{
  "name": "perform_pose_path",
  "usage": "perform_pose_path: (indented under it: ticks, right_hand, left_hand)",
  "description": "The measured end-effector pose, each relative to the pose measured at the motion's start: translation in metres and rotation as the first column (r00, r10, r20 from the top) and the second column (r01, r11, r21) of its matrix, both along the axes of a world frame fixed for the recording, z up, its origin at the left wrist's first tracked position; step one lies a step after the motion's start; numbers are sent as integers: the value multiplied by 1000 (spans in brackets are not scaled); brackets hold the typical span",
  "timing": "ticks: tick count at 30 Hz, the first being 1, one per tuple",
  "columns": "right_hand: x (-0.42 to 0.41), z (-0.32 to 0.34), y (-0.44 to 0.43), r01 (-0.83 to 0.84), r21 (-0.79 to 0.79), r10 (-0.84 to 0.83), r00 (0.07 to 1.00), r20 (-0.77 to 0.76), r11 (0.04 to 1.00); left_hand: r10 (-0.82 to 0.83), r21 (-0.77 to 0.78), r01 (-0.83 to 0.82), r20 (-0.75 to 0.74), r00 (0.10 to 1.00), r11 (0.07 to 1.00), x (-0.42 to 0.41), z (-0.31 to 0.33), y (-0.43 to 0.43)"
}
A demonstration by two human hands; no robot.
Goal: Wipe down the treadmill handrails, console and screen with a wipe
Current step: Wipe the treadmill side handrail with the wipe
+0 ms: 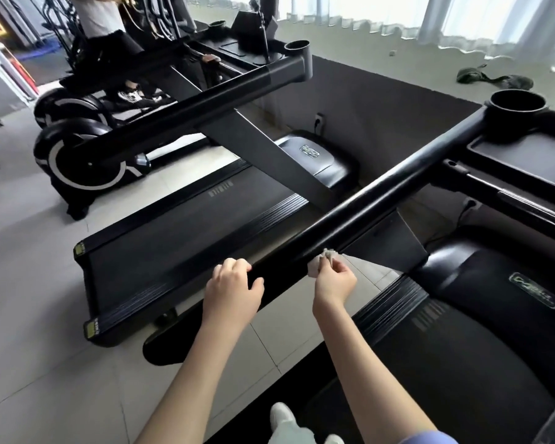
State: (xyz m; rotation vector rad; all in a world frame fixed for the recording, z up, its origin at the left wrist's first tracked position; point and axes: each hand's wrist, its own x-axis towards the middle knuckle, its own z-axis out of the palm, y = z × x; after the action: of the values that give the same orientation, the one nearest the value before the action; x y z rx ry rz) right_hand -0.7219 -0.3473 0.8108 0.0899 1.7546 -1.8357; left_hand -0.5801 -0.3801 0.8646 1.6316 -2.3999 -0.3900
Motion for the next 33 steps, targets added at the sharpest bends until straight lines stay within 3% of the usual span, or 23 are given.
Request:
perform_pose_path:
  ticks: [4, 7, 10, 13, 18, 20, 25, 30, 33]
  right_hand:
    - [3, 6, 6, -65, -34, 66, 998, 16, 997]
    - [-17, 12, -1, 13, -93, -14, 1000, -10, 996]
    - [-28, 2, -5, 64, -20, -63, 997, 44, 998]
    - [-21, -6, 0, 15, 4, -15, 995, 99, 1000]
    - [-23, 7, -5, 81, -102, -85, 996, -41, 991]
    - [-33, 8, -9, 105, -67, -109, 991, -76, 992]
    - [-32, -1, -8, 92, -6, -92, 996, 7, 996]
    - [-37, 12, -12, 102, -54, -106, 991, -82, 993]
    - [-48, 13, -13, 127, -50, -129, 990, -50, 991]
  left_hand:
    - [-153, -28, 151, -83, 985, 988, -30, 4, -10]
    - [-254, -31, 252, -87, 963, 967, -55, 5, -20]
    - [-301, 5, 302, -66, 951, 953, -69, 1, -26]
    - [-283, 33, 287, -90, 955, 957, -74, -4, -28]
    - [-267, 51, 270, -50, 962, 962, -82, -1, -36]
    - [-261, 68, 263, -39, 965, 962, -84, 0, -37]
    - [-273, 64, 274, -21, 962, 960, -89, 8, -42]
    - [-257, 106, 258, -25, 966, 960, -96, 11, -46]
    - [-263, 132, 261, -1, 965, 956, -99, 14, -47]
